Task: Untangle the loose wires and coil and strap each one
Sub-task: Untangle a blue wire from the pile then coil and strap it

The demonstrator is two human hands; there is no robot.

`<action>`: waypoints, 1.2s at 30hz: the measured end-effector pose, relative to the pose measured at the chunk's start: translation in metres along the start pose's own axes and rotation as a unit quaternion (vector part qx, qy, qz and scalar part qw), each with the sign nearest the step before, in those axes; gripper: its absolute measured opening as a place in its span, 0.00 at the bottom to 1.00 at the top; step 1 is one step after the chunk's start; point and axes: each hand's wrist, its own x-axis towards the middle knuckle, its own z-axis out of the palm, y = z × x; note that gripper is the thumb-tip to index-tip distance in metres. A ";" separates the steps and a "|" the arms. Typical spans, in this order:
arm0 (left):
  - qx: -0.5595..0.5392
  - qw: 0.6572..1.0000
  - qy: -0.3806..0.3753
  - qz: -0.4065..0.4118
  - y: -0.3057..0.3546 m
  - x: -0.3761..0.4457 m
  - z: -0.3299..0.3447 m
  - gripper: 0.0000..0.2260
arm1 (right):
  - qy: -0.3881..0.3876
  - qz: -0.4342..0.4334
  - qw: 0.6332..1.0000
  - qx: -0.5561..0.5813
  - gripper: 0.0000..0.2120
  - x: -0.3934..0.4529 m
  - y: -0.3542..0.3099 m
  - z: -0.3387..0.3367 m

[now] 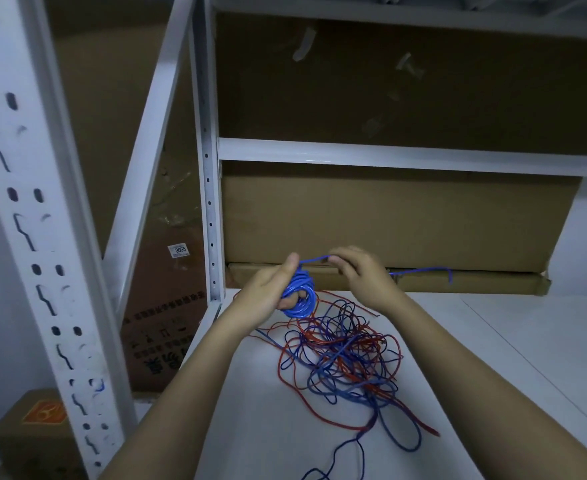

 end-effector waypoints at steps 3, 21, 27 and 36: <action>-0.090 0.996 0.028 -0.008 0.007 0.003 0.004 0.29 | -0.048 0.049 0.995 0.070 0.13 -0.018 -0.002 0.018; 0.350 0.924 0.155 0.003 -0.026 0.011 0.014 0.10 | -0.273 -0.064 0.949 -0.144 0.07 -0.072 -0.041 0.029; 0.434 0.900 0.031 0.004 -0.050 0.004 0.011 0.16 | -0.216 -0.156 0.905 -0.330 0.07 -0.059 -0.048 -0.003; 0.029 0.999 -0.030 -0.025 -0.028 -0.024 0.029 0.17 | -0.151 -0.115 0.880 -0.434 0.10 -0.044 -0.043 -0.017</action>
